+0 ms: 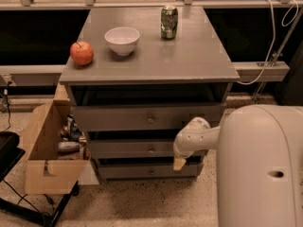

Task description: Open middle drawer

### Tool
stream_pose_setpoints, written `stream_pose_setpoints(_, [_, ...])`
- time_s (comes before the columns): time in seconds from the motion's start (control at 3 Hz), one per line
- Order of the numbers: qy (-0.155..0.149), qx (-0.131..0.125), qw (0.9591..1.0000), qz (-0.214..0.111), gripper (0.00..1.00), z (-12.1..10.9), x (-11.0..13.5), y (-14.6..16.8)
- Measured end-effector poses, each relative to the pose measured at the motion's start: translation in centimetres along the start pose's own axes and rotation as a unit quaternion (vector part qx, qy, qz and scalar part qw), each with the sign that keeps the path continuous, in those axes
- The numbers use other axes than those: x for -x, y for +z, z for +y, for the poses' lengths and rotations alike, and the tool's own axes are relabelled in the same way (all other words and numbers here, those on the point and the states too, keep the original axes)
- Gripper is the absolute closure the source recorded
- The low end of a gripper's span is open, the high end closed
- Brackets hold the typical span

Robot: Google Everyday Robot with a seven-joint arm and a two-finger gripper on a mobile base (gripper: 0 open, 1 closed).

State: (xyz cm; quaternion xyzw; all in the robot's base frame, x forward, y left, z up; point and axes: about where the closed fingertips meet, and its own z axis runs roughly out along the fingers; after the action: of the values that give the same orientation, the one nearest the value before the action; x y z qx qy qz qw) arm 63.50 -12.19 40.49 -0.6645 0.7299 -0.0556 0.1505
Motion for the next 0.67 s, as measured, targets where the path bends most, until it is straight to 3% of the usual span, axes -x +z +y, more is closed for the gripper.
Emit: stream_pose_setpoints(0.67, [0.003,0.012,0.9999,0.009,0.65,0.67,0.24,1.01])
